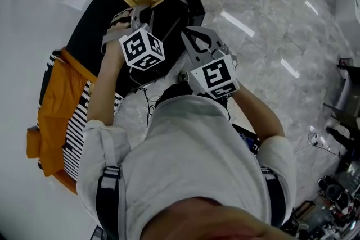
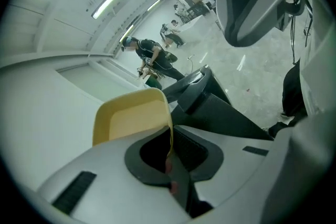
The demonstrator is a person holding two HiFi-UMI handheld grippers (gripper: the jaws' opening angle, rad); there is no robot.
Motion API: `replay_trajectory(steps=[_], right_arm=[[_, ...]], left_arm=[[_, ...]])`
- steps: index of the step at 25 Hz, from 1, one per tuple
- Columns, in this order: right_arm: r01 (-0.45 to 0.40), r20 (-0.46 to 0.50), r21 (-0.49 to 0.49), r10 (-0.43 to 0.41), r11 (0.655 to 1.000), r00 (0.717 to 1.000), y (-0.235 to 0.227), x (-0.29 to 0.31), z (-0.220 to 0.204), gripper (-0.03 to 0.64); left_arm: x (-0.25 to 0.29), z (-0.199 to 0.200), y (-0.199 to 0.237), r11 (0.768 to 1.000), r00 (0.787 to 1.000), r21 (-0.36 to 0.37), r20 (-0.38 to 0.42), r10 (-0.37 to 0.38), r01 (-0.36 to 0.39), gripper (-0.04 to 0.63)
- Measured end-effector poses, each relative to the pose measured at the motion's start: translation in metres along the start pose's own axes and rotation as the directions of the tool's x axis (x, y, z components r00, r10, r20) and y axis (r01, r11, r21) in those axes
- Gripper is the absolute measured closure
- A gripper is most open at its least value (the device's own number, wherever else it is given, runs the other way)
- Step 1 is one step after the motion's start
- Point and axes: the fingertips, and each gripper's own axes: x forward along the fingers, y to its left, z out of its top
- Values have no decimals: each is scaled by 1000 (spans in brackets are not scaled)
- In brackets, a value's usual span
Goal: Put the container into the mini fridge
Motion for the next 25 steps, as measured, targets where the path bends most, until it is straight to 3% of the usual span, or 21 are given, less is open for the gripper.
replay_trajectory(steps=[9,20,25], right_arm=[[-43,5,-22,43,999,999,-9,-22,-13,577],[-45,19,-14,45,999,999,-26,-89,-42,577],[-50,22,-1,50,999,999,-28,-110,-54,577]], left_arm=[[-15,38,-13,997,999,-62,27,42,-40,566],[-44,107,-55,994,994,-78,71,81,-75,566],[-55,131,-73,984,988,-165,125,93,-72,566]])
